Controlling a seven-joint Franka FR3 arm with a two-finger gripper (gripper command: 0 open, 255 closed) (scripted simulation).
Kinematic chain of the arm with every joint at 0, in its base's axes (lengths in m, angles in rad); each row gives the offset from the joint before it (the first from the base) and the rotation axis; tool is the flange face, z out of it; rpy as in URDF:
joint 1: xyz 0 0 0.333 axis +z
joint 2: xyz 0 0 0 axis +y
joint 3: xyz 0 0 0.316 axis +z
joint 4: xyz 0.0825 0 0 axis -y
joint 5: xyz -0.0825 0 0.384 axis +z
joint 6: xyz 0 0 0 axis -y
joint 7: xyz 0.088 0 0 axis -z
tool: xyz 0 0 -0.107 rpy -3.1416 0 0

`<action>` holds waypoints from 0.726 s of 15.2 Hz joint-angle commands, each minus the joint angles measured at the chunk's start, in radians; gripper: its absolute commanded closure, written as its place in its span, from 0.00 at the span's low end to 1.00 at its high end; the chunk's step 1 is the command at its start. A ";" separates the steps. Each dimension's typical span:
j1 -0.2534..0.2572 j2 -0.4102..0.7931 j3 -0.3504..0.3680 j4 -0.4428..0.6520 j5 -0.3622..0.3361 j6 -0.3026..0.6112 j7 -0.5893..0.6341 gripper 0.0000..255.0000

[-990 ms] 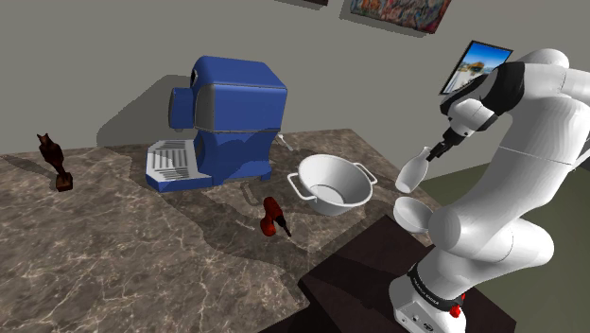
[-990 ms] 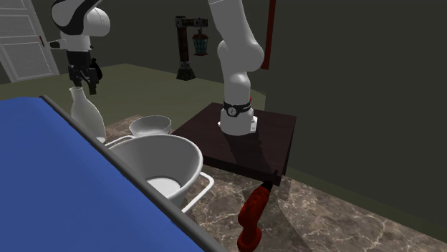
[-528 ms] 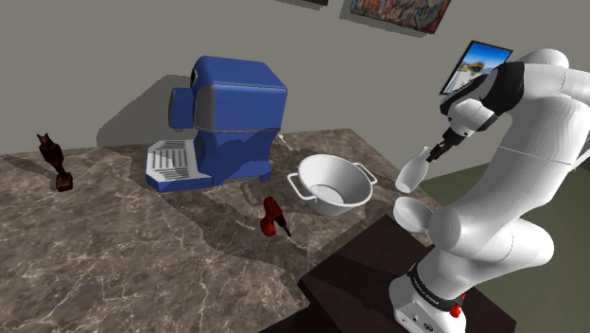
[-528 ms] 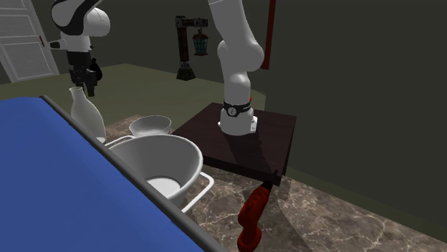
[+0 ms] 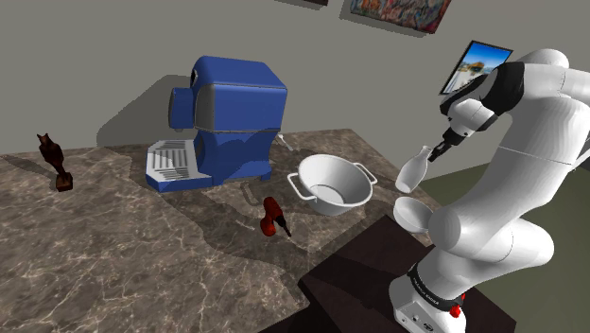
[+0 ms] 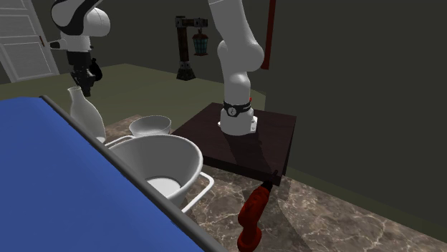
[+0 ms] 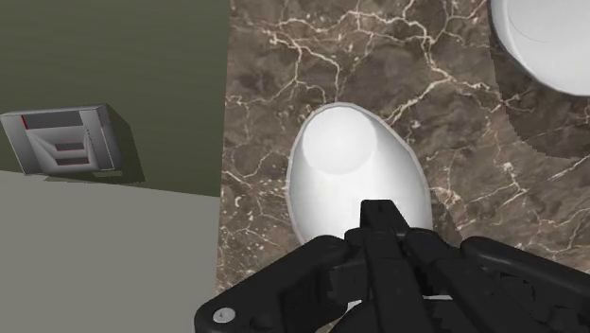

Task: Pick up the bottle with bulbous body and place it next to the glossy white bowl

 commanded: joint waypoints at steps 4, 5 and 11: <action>0.049 -0.034 -0.018 0.003 -0.041 -0.003 0.141 0.00; 0.072 -0.048 -0.026 0.009 -0.063 -0.008 0.213 0.00; 0.080 -0.014 -0.018 -0.001 -0.046 0.039 0.239 0.00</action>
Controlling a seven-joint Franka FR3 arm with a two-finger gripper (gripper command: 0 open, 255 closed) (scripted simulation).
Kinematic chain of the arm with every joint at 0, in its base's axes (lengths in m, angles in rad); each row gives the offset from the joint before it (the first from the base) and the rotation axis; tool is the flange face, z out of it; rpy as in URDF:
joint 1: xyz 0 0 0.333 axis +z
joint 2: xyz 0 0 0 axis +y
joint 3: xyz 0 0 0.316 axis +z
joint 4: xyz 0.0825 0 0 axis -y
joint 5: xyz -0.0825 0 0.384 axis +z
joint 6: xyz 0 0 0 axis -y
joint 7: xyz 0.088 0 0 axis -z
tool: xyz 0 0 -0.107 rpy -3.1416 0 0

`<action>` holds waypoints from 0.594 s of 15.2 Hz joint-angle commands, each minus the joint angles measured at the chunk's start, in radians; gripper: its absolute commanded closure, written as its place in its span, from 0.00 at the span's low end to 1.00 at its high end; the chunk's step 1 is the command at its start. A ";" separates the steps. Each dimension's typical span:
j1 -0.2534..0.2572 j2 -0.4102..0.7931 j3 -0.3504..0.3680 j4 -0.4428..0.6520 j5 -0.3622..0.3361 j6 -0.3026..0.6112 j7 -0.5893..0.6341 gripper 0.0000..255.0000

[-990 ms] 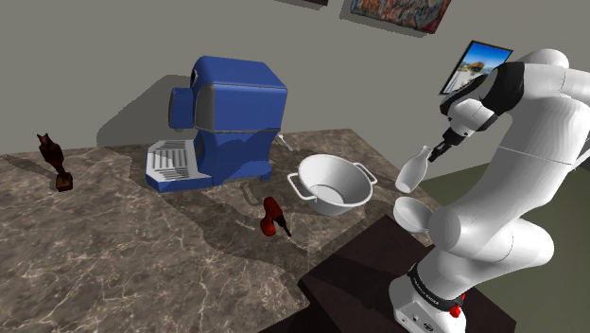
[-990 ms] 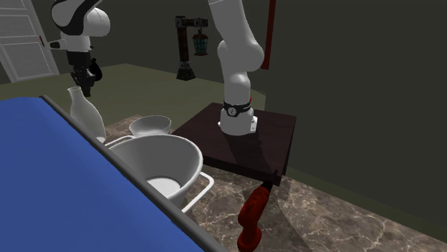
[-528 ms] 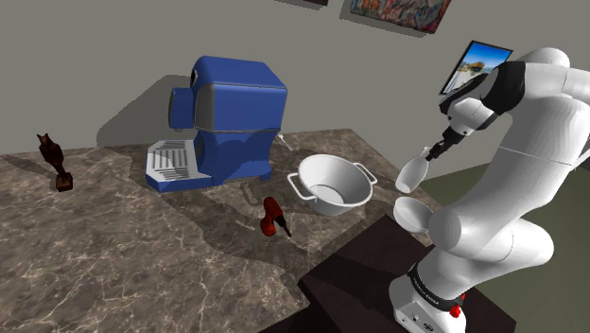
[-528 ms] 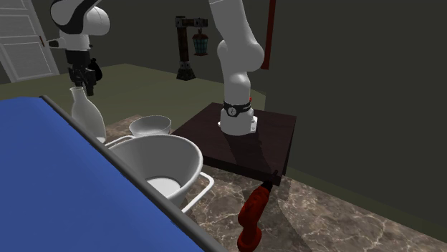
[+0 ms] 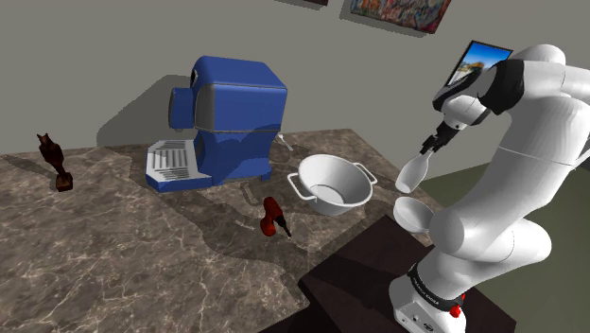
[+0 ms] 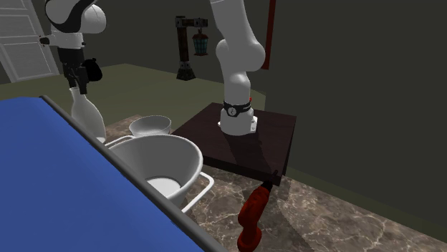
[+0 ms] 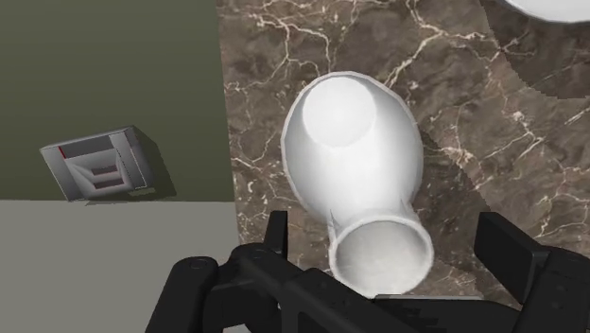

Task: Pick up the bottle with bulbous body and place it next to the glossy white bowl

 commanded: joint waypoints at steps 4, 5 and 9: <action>-0.005 0.031 0.010 -0.008 0.022 0.035 -0.012 0.00; -0.005 0.031 0.010 -0.008 0.022 0.035 -0.012 0.00; -0.005 0.031 0.010 -0.008 0.022 0.035 -0.012 0.00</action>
